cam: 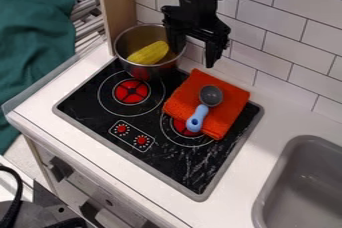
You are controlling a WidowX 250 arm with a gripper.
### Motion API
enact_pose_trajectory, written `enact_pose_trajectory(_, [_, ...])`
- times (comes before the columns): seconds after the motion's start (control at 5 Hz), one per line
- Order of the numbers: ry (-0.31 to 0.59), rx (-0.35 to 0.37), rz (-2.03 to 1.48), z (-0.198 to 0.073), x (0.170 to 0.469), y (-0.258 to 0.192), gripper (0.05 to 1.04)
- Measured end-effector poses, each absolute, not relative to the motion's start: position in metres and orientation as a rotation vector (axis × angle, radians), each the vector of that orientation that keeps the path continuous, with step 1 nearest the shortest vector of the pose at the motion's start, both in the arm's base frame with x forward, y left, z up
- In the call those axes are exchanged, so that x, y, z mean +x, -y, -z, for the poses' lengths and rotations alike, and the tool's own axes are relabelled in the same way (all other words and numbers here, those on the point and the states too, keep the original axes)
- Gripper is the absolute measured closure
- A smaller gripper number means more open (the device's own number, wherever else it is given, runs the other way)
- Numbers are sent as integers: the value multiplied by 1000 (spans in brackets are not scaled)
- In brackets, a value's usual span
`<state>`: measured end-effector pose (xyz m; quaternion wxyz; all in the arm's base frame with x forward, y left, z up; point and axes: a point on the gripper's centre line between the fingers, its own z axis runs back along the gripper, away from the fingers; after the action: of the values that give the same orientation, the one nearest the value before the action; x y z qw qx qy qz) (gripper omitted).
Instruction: Move the spoon to the left buner
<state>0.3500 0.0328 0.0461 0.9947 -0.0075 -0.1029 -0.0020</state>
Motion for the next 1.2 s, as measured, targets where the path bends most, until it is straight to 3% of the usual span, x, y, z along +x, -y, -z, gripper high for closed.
enact_pose_trajectory(0.2, [163,-19,0,-33,343,-32,82])
enact_pose_trajectory(0.8, [195,-33,9,-28,329,0,82])
enact_pose_trajectory(1.2, [129,-139,-21,20,323,3,82])
